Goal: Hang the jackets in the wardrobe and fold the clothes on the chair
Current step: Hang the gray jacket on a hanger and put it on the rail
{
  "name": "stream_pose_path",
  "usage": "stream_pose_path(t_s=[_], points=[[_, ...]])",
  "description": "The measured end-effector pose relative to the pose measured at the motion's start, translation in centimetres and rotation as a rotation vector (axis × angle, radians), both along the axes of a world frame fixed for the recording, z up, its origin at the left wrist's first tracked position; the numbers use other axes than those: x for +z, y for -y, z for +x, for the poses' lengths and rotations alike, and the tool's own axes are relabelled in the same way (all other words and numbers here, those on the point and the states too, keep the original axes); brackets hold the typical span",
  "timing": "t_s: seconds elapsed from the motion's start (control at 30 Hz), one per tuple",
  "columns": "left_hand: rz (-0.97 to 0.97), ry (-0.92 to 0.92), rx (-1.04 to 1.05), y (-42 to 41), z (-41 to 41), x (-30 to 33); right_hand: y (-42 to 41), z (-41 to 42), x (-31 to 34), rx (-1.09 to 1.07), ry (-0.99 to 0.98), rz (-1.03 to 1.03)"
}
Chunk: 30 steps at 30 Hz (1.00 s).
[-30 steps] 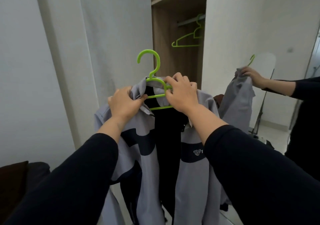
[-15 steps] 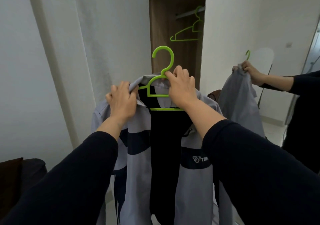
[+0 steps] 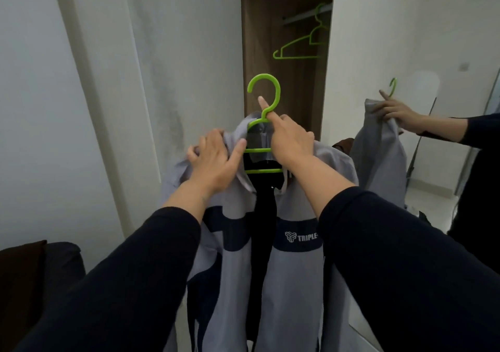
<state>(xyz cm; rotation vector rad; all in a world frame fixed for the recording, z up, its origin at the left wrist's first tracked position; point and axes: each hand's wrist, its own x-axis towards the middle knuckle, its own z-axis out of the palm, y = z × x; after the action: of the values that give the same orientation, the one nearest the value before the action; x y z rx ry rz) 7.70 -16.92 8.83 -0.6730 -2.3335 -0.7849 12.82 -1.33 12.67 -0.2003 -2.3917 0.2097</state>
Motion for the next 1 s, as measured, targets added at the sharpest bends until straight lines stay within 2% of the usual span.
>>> stream_pose_path(t_s=[0.13, 0.27, 0.43, 0.6, 0.83, 1.0], points=[[-0.075, 0.089, 0.003, 0.2, -0.6, -0.1, -1.1, 0.1, 0.1, 0.043, 0.053, -0.038], [-0.002, 0.107, 0.132, -0.6, -1.3, 0.0, -2.8, 0.5, -0.2, 0.286, 0.085, -0.335], [0.056, 0.046, 0.225, -1.9, -2.3, 0.0, -6.0, 2.5, -0.9, 0.208, 0.236, -0.409], [0.048, 0.038, 0.239, -3.7, -3.2, 0.0, -7.4, 2.4, -0.8, 0.267, 0.205, -0.463], [0.004, 0.066, 0.218, -4.7, -5.9, 0.3, -8.6, -0.3, -0.2, 0.274, 0.215, -0.387], [0.043, 0.254, 0.102, -6.0, -8.9, 2.1, -8.8, -3.1, -0.4, 0.163, 0.065, -0.262]])
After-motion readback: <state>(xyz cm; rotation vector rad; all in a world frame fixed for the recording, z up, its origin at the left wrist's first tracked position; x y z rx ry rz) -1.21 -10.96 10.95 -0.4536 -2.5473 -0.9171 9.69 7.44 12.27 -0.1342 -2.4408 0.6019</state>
